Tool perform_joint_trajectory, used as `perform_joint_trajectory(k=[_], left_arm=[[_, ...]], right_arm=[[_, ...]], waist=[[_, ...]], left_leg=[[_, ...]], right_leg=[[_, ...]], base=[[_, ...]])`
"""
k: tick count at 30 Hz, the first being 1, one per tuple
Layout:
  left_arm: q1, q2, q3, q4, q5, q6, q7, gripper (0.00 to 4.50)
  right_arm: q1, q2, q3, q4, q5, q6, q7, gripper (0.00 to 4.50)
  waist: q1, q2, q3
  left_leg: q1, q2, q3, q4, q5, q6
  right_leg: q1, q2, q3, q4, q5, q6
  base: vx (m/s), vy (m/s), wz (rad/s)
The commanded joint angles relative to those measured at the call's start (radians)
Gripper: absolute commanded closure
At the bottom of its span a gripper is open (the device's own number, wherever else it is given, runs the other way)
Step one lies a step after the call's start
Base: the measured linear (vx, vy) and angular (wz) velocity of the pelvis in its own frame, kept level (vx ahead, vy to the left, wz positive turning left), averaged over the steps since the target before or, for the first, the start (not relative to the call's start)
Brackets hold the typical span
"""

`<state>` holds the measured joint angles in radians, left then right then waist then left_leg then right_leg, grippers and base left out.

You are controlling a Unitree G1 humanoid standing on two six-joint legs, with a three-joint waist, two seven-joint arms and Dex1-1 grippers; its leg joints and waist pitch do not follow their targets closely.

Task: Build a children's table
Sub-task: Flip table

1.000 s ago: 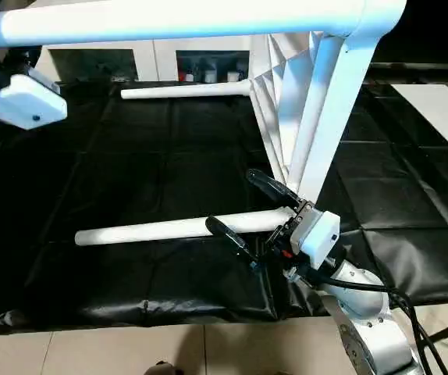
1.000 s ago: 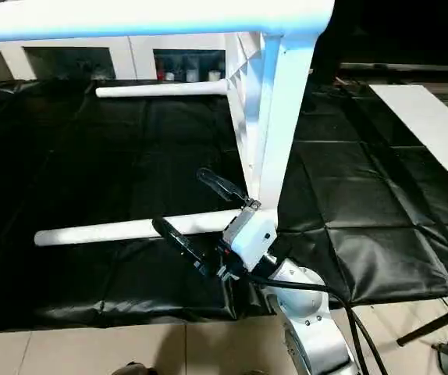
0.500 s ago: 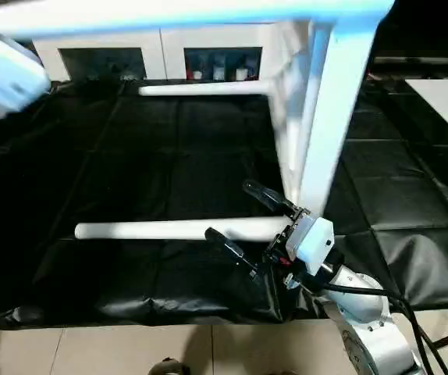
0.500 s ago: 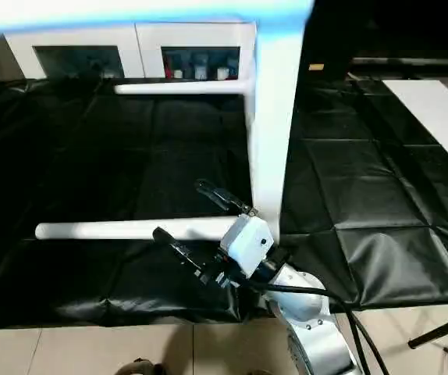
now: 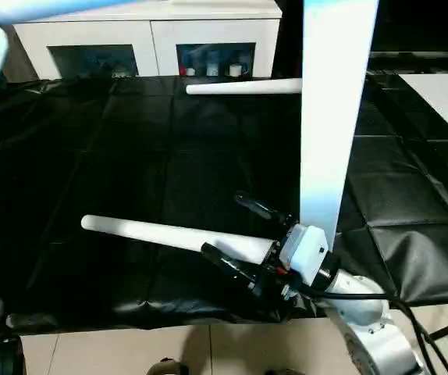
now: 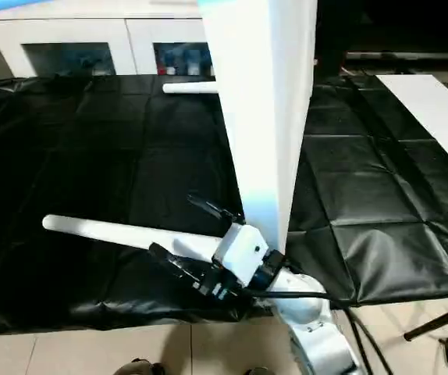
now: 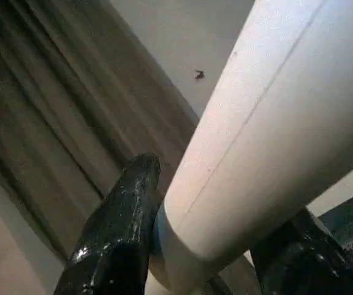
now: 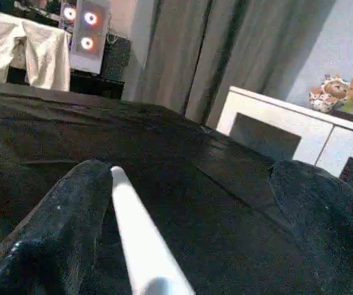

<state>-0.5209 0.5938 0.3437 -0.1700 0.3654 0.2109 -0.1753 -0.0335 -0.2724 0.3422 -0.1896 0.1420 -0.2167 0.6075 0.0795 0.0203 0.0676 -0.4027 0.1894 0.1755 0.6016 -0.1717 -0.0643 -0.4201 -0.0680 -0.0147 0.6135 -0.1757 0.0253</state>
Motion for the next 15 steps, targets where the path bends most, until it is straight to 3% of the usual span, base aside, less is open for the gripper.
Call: perform_joint_trajectory(k=[1, 6, 8, 11, 15], left_arm=[[-0.031, -0.012, 0.070, -0.015, -0.137, 0.034, -0.024, 2.64], [0.004, 0.021, -0.004, -0.025, -0.147, -0.008, -0.123, 2.64], [0.040, 0.042, -0.071, -0.039, -0.114, -0.040, -0.166, 2.64], [0.073, 0.059, -0.153, -0.061, -0.073, -0.062, -0.207, 2.64], [0.071, 0.045, -0.175, -0.086, -0.079, -0.050, -0.220, 2.64]], right_arm=[[-0.019, -0.012, -0.046, 0.001, 0.014, 0.019, 0.000, 0.00], [-0.031, -0.019, -0.058, 0.026, 0.010, 0.013, -0.005, 0.00], [-0.032, -0.024, -0.063, 0.046, 0.000, 0.017, -0.010, 0.00], [-0.037, -0.033, -0.073, 0.074, -0.001, 0.045, -0.009, 0.00], [-0.041, -0.038, -0.073, 0.083, 0.001, 0.042, -0.004, 0.00]], waist=[[-0.001, -0.003, -0.063], [-0.001, -0.002, -0.063], [0.000, -0.002, -0.061], [0.003, 0.000, -0.056], [0.001, -0.003, -0.053]], left_leg=[[0.022, 0.027, -0.016, -0.078, -0.261, 0.030], [0.021, 0.026, -0.015, -0.078, -0.254, 0.030], [0.022, 0.027, -0.015, -0.079, -0.263, 0.030], [0.029, 0.030, -0.015, -0.084, -0.325, 0.018], [0.024, 0.027, -0.018, -0.087, -0.353, 0.000]], right_leg=[[0.036, -0.045, 0.023, -0.067, -0.185, -0.173], [0.036, -0.045, 0.024, -0.065, -0.164, -0.180], [0.036, -0.046, 0.023, -0.066, -0.173, -0.180], [0.029, -0.046, 0.025, -0.076, -0.250, -0.167], [0.030, -0.048, 0.026, -0.078, -0.317, -0.142]], base=[[0.000, 0.000, 0.00], [0.000, 0.000, 0.00], [0.000, 0.000, 0.00], [0.000, 0.000, 0.00], [0.000, 0.000, 0.00]])
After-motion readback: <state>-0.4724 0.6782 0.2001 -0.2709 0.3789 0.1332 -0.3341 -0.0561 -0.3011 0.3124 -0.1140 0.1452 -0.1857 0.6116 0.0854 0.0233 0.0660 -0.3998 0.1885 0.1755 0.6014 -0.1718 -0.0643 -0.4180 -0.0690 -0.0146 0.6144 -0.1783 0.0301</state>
